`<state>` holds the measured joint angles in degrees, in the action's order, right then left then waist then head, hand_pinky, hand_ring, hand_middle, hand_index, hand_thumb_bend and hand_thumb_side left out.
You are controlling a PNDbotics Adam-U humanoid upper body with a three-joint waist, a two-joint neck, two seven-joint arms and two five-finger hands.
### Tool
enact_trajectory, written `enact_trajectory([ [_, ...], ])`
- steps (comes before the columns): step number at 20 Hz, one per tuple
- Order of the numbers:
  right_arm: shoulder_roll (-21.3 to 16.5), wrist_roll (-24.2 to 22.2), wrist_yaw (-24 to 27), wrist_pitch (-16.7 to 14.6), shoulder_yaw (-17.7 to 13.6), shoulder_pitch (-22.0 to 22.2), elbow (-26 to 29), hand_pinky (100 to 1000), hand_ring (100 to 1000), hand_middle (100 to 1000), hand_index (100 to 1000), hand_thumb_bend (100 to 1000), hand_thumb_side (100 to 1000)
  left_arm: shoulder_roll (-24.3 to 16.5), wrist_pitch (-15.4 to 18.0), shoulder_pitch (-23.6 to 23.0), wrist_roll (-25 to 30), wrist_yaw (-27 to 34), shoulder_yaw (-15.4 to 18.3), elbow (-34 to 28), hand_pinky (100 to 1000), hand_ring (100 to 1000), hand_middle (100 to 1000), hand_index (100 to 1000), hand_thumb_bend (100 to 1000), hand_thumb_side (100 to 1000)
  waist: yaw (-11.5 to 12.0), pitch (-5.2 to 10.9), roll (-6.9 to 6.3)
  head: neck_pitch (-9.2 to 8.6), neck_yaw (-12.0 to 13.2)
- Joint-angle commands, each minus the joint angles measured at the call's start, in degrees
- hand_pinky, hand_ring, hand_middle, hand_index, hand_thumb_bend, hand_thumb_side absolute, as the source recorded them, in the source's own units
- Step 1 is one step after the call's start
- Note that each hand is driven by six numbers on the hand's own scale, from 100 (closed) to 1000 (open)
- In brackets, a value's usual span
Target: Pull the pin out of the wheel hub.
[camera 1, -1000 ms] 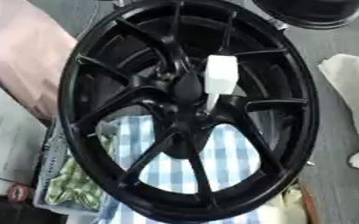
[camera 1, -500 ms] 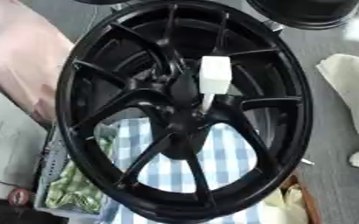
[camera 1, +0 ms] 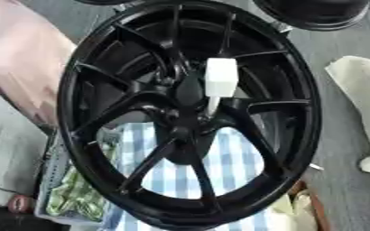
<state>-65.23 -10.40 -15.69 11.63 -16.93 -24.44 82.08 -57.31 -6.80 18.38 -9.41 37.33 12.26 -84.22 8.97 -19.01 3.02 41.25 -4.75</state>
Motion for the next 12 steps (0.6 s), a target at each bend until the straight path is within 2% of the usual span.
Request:
enact_trajectory([
  [1,-1.8,4.1,2.0,-0.4,0.7,-1.3,4.5,831,838,766,844,100,269,-2.6,0.3,1.0,0.1,0.3,0.7,-0.8,776,735,601,707,202,707,0.2,1.57,-0.11,-0.02,-0.2],
  [2,-1.7,5.7,2.9,-0.5,1.5,-1.7,6.1,829,833,760,843,100,196,-2.5,0.3,1.1,0.1,0.4,0.6,-0.9,776,735,601,707,201,707,0.3,1.57,-0.15,-0.21,-0.3],
  [3,-1.5,7.3,4.0,-0.6,2.5,-2.3,7.7,822,815,741,836,100,251,-2.5,0.4,1.3,0.0,0.4,0.5,-0.9,776,734,601,707,200,707,0.5,1.59,-0.17,-0.44,-0.5],
  [6,-1.0,11.7,9.1,-0.9,5.5,-4.6,11.7,818,806,731,825,100,337,-2.3,1.2,1.9,-0.8,0.9,0.3,-1.3,774,731,600,708,200,704,1.1,1.42,-0.13,-0.85,-1.0],
  [9,-0.6,13.4,13.6,-0.9,8.1,-6.6,13.8,824,813,741,829,100,385,-2.0,2.1,2.0,-1.7,1.3,-0.1,-2.3,774,729,600,709,199,700,1.5,1.43,-0.02,-1.53,-1.3],
  [12,-0.1,13.0,16.5,-1.2,10.0,-8.4,14.9,824,814,742,830,100,351,-1.7,3.0,2.1,-2.6,1.3,-0.5,-3.7,773,728,601,709,199,699,1.9,1.3,0.23,-2.36,-1.0],
])
